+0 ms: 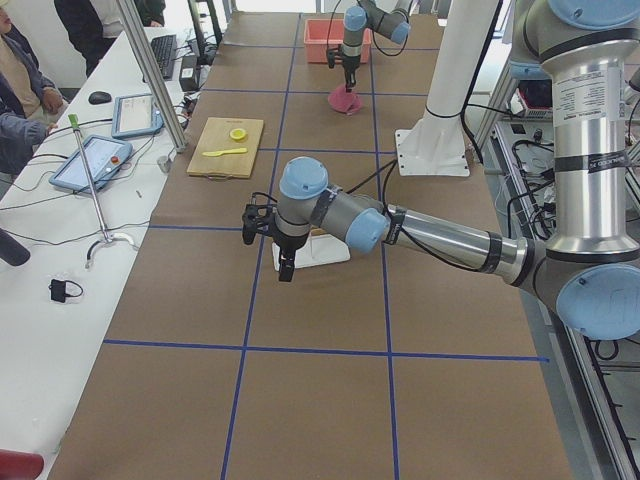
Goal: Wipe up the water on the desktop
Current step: 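Carry the cloth with the right gripper over the pink bin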
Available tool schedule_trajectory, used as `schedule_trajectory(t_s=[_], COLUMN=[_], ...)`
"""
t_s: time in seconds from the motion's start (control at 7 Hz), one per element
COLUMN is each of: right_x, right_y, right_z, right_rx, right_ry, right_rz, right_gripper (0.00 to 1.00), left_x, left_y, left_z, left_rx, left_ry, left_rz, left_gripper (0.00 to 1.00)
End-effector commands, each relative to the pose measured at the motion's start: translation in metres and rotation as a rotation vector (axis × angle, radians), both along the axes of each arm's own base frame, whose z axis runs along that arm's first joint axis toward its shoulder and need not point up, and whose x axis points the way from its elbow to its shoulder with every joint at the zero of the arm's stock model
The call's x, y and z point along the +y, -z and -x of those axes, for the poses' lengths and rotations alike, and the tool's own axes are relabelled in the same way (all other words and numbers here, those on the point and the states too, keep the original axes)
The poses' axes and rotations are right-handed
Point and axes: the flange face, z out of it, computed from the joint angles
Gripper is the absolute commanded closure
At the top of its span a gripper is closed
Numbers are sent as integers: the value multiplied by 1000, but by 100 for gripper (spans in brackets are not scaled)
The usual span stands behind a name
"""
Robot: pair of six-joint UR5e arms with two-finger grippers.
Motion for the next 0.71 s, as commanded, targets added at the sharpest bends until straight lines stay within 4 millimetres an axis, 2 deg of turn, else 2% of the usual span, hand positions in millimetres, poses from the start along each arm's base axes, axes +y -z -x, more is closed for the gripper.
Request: schedule_trajectory(t_s=[0.0,0.14,0.29,0.43,0.57], right_x=[15,34,34,38,37], right_y=[14,52,103,131,128], right_z=[14,62,117,142,139], right_rx=[-24,-59,-91,-120,-114], right_ry=[46,56,32,19,16], right_rz=[-19,6,38,52,54], right_gripper=[100,100,100,100,100], left_x=[4,5,5,4,3], left_y=[-7,-4,-3,-4,-2], left_z=[8,7,7,7,7], left_rx=[-9,-3,-1,-3,-2], left_ry=[-7,-10,-9,-9,-9], left_rz=[-16,-21,-22,-20,-23], left_gripper=[2,2,2,2,2])
